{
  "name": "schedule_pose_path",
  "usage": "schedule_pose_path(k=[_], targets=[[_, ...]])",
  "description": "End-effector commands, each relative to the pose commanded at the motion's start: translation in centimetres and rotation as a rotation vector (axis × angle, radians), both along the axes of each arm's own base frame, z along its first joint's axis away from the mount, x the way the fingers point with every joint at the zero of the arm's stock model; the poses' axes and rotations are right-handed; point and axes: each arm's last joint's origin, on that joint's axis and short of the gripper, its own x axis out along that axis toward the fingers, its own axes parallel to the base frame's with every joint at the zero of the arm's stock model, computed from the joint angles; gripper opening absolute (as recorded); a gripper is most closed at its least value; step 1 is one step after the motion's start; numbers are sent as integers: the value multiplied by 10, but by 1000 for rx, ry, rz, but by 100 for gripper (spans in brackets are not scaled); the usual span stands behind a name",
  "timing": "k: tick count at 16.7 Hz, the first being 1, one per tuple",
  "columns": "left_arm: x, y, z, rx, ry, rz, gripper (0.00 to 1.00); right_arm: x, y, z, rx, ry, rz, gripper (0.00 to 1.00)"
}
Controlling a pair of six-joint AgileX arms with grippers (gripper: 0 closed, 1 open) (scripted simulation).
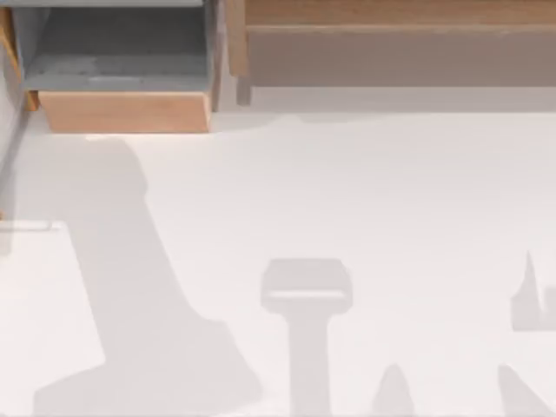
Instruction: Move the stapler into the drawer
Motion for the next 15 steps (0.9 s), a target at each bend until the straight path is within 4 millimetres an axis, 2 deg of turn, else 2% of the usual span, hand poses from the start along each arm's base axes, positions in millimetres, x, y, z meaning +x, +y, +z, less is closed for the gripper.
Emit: schedule_pose_path(k=[8, 15], targets=[[-1, 1, -7, -1, 4, 4, 0, 0, 0, 0, 0, 0, 0, 100], [-1, 1, -7, -1, 4, 4, 53, 0, 0, 0, 0, 0, 0, 100]])
